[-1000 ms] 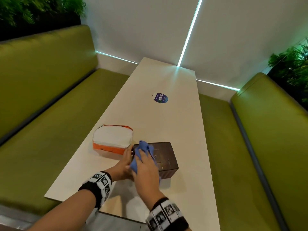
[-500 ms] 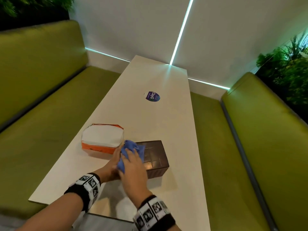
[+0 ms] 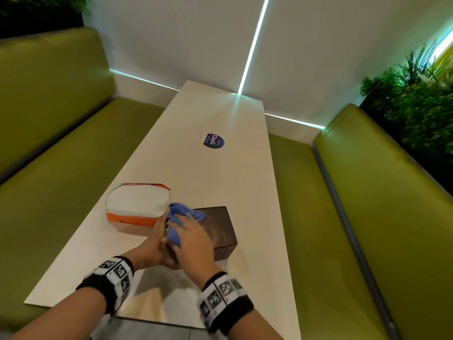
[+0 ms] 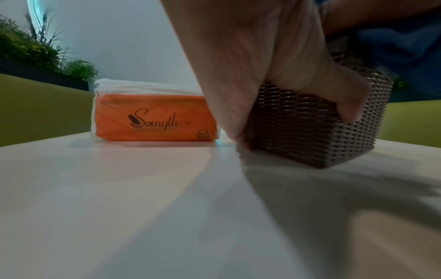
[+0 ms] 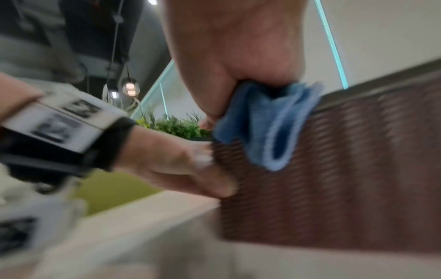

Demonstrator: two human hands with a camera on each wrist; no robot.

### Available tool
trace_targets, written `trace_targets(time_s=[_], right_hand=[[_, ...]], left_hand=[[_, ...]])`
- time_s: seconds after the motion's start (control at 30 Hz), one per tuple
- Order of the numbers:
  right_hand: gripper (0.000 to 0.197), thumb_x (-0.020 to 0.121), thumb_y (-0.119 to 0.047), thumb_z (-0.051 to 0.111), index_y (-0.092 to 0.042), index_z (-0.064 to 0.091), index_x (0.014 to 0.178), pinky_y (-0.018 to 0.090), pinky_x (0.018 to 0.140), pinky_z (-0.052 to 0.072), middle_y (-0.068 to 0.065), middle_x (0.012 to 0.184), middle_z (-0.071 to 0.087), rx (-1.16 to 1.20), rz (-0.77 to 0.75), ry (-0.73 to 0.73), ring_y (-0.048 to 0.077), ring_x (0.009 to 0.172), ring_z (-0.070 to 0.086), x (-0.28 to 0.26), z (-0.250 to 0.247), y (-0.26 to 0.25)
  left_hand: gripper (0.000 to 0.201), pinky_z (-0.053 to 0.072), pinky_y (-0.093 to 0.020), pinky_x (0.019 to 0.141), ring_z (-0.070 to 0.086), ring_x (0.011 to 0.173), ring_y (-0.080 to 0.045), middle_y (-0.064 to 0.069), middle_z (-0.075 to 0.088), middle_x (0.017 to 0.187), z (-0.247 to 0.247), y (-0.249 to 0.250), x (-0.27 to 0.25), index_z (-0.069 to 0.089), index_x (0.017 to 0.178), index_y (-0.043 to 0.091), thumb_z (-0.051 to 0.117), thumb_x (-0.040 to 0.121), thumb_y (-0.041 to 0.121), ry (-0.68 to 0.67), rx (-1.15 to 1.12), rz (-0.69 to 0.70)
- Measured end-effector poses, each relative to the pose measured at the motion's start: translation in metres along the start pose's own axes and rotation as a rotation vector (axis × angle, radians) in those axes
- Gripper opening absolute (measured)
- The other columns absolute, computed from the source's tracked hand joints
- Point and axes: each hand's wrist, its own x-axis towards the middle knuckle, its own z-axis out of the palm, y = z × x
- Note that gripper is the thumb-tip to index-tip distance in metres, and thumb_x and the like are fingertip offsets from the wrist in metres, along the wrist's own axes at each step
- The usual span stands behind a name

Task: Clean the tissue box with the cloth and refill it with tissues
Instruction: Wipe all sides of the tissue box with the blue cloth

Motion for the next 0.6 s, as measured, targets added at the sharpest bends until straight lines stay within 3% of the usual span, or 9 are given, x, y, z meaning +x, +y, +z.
trace_targets(time_s=[0.07,0.17,0.23,0.3,0.33,0.4,0.47,0.53,0.6], right_hand=[[0.046,0.093,-0.022,0.057,-0.015,0.052,0.138,0.038,0.117,0.03,0.006,0.149,0.044,-0.001,0.072,0.041,0.024,0.141,0.034,0.009,-0.016,0.032],[0.046,0.096,-0.02,0.055,-0.014,0.048,0.141,0.025,0.115,0.026,0.0,0.152,0.04,0.099,0.244,0.111,0.016,0.14,0.036,0.004,-0.042,0.069],[0.044,0.097,-0.022,0.054,-0.013,0.048,0.14,0.009,0.103,0.03,-0.003,0.148,0.043,0.257,0.363,0.121,0.013,0.133,0.043,-0.003,-0.055,0.083],[0.039,0.098,-0.028,0.052,-0.007,0.057,0.131,0.0,0.082,0.039,0.004,0.132,0.058,0.55,0.555,0.125,0.019,0.119,0.055,-0.006,-0.066,0.092],[0.04,0.099,-0.034,0.05,-0.005,0.061,0.124,0.004,0.071,0.046,0.009,0.117,0.064,0.712,0.664,0.151,0.024,0.106,0.06,-0.009,-0.071,0.099],[0.045,0.101,-0.039,0.043,-0.002,0.059,0.122,0.02,0.063,0.055,0.019,0.099,0.067,1.164,0.807,0.176,0.031,0.087,0.063,-0.022,-0.086,0.107],[0.045,0.101,-0.037,0.042,0.001,0.056,0.123,0.029,0.072,0.059,0.025,0.107,0.069,1.508,0.777,0.153,0.035,0.094,0.064,-0.04,-0.104,0.116],[0.034,0.1,-0.028,0.048,0.001,0.061,0.112,0.032,0.076,0.059,0.021,0.102,0.072,1.526,0.814,0.174,0.03,0.093,0.068,-0.053,-0.123,0.121],[0.029,0.098,-0.017,0.052,0.007,0.06,0.111,0.03,0.067,0.059,0.019,0.093,0.067,1.285,0.845,0.226,0.033,0.087,0.067,-0.055,-0.132,0.129]], left_hand=[[0.154,0.03,-0.042,0.117,0.028,0.141,-0.025,-0.007,0.019,0.15,0.0,-0.002,0.003,-0.008,0.149,0.021,0.092,0.034,0.038,0.041,-0.002,0.025],[0.145,0.025,-0.034,0.116,0.025,0.137,-0.015,0.0,0.019,0.145,0.002,0.005,0.001,-0.002,0.146,0.028,0.096,0.04,0.018,0.05,-0.071,0.08],[0.145,0.025,-0.032,0.116,0.023,0.137,-0.014,-0.001,0.018,0.146,0.004,0.001,0.003,-0.002,0.147,0.025,0.097,0.041,0.019,0.061,-0.073,0.091],[0.143,0.025,-0.035,0.117,0.024,0.138,-0.015,-0.001,0.019,0.145,0.004,0.0,0.003,-0.002,0.144,0.03,0.097,0.041,0.022,0.064,-0.059,0.098],[0.141,0.026,-0.033,0.116,0.025,0.137,-0.015,-0.001,0.02,0.144,0.003,0.0,0.003,-0.002,0.141,0.034,0.097,0.042,0.02,0.064,-0.063,0.096],[0.136,0.028,-0.028,0.111,0.026,0.133,-0.013,0.0,0.02,0.141,0.003,-0.003,0.004,-0.001,0.137,0.038,0.096,0.044,0.014,0.061,-0.082,0.092],[0.138,0.028,-0.03,0.112,0.028,0.134,-0.014,0.001,0.021,0.142,0.001,-0.004,0.003,-0.001,0.138,0.039,0.096,0.043,0.016,0.046,-0.079,0.091],[0.144,0.028,-0.036,0.115,0.027,0.137,-0.017,0.0,0.021,0.145,0.0,-0.006,0.005,-0.003,0.144,0.034,0.097,0.042,0.021,0.024,-0.072,0.079],[0.147,0.026,-0.032,0.115,0.025,0.138,-0.016,-0.001,0.019,0.147,-0.002,-0.004,0.006,-0.005,0.149,0.026,0.096,0.042,0.02,0.007,-0.071,0.064]])
